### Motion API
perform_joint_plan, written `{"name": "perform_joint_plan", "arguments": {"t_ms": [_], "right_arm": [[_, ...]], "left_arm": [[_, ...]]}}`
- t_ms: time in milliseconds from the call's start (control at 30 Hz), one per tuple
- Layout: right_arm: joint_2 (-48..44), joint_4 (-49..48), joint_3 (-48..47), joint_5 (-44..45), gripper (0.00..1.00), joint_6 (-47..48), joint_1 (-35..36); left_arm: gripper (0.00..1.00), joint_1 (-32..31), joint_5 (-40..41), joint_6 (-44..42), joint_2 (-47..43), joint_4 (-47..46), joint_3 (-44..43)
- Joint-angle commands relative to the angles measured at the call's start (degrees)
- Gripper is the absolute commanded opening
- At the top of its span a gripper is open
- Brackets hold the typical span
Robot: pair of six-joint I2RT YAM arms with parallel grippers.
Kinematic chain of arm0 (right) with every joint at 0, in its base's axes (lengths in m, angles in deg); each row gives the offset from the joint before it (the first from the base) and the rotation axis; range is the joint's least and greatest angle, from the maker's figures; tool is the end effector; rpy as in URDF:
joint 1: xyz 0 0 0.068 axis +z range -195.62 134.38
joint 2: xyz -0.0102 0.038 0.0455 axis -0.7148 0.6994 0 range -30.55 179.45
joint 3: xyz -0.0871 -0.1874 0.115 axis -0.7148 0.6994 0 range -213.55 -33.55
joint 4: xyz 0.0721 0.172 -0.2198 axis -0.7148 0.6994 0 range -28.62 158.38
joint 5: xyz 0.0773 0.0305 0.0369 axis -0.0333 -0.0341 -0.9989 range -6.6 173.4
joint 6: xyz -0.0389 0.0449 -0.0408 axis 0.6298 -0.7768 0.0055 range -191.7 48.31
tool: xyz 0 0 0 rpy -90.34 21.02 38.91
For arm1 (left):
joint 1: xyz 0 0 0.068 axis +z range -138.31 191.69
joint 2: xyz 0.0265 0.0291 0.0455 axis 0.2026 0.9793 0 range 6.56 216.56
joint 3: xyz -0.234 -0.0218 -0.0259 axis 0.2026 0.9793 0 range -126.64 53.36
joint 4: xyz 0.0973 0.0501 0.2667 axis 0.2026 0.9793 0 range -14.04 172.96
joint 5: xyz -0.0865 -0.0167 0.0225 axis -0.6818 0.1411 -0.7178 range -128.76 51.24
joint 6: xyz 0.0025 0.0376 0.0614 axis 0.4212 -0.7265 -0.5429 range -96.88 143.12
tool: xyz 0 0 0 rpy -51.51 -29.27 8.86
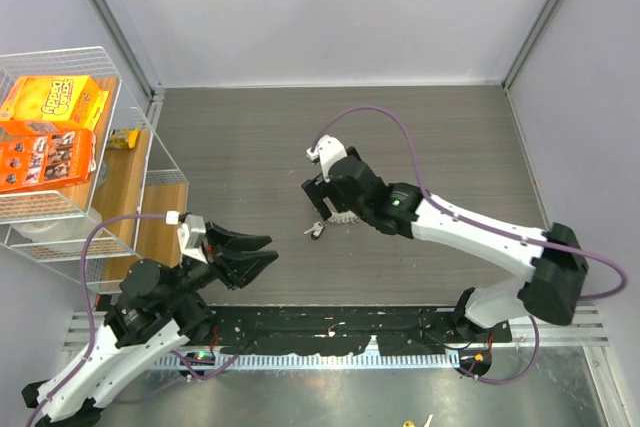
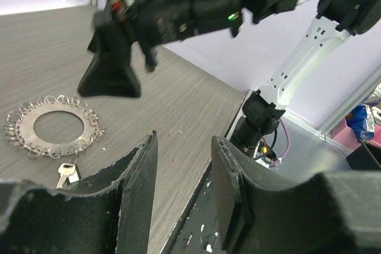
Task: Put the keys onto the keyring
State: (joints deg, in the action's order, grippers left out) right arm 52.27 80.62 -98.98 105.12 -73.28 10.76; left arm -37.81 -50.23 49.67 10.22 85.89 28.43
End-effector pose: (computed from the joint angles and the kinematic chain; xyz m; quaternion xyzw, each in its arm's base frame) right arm 0.2257 0.2995 0.2362 -0.3287 0.8180 0.0664 0.4673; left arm 0.0931 -0.1272 0.3090 0.2012 0.6027 -0.5239 0.5673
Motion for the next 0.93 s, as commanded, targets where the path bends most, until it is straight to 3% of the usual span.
{"name": "perform_joint_plan", "arguments": {"t_ms": [0,100,133,200,333,433,667,900], "right_arm": [[-8.11,-0.79,1.79,-0.71,0.95,-2.46,-0.22],[-13.55,0.09,2.76,1.22,0.95,-2.98,-0.22],[-14.53,0.26,3.02,2.01,0.95,-3.16,-0.22],[-17.86,-0.08,4.51,3.76,0.95,-3.16,-0.13],[-23.06,0.0,6.54,10.08,0.95,-3.25,-0.13],[-25.16,0.7,7.07,15.09,0.95,-3.95,-0.22],[-28.42,-1.05,8.56,17.66,0.95,-4.04,-0.13],[-25.71,1.23,5.67,20.2,0.95,-3.42,-0.13]], "left_arm": [[0.49,-0.08,1.79,-1.14,1.26,0.87,-2.58],[0.55,-0.08,2.93,-2.28,1.79,3.24,-3.9],[0.67,-0.08,3.55,-2.64,2.14,4.29,-4.16],[0.79,-0.08,4.69,-3.25,2.58,5.44,-4.95],[0.97,-0.08,6.01,-4.83,3.72,7.2,-6.01],[1.0,-0.08,7.5,-5.45,4.77,8.26,-6.71],[0.99,-0.08,12.85,-6.51,7.94,10.72,-8.38],[0.99,-0.08,14.71,-7.03,8.91,12.65,-11.71]]}}
